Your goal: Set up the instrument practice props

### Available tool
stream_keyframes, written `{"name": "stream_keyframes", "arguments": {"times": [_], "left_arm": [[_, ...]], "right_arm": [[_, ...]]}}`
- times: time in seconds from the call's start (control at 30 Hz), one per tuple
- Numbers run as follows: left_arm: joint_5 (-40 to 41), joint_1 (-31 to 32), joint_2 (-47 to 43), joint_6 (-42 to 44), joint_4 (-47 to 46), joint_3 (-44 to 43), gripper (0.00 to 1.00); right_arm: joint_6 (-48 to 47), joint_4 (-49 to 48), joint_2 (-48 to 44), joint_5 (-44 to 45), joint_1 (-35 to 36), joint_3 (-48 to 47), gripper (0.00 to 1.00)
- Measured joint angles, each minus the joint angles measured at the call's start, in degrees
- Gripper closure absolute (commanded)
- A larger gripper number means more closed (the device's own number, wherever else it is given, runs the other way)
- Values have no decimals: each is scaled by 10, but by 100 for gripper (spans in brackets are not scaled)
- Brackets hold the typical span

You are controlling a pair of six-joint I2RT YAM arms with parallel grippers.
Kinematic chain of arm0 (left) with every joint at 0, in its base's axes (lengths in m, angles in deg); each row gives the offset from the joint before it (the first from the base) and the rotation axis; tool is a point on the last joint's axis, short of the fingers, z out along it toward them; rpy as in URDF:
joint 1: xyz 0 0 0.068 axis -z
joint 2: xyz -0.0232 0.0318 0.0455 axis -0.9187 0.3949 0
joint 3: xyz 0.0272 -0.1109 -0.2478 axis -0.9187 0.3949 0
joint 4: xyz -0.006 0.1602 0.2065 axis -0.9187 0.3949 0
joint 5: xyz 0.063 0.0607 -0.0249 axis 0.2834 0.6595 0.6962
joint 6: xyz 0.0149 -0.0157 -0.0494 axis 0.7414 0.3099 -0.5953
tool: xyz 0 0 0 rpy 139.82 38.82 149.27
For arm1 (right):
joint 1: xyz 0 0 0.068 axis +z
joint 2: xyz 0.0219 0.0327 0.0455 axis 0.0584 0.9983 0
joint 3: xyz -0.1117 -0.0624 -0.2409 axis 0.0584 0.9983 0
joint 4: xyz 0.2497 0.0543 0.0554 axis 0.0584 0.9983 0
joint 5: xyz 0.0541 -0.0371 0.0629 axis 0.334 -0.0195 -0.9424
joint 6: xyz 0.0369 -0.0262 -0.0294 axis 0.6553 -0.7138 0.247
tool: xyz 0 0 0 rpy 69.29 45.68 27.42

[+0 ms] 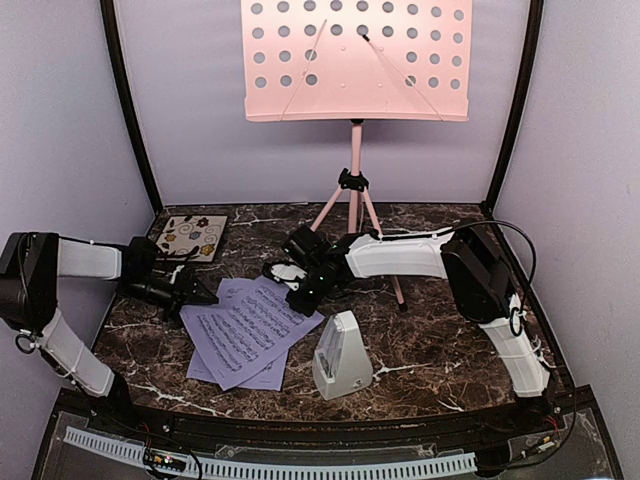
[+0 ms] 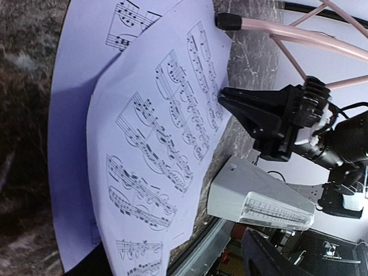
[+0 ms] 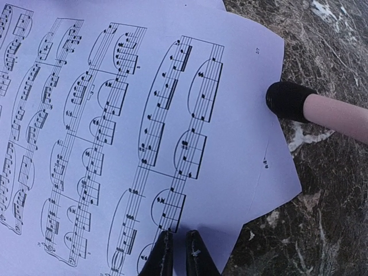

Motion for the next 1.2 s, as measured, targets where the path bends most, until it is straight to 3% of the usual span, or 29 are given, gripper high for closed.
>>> {"name": "stream_keyframes", "arguments": {"times": [0.2, 0.5, 0.67, 0.93, 1.2], "left_arm": [[42, 0, 100, 68, 66, -90, 32], [12, 37, 189, 130, 95, -148, 43], [9, 81, 230, 143, 100, -168, 59], [42, 85, 233, 165, 108, -201, 98], [101, 89, 137, 175, 104, -175, 100]], "right_arm": [[-10, 0, 0, 10, 0, 0, 89], [-20, 2, 0, 22, 0, 0, 90], [-20, 2, 0, 22, 0, 0, 90], [-17, 2, 0, 19, 0, 0, 86], [6, -2, -53, 3, 0, -1, 64]]}}
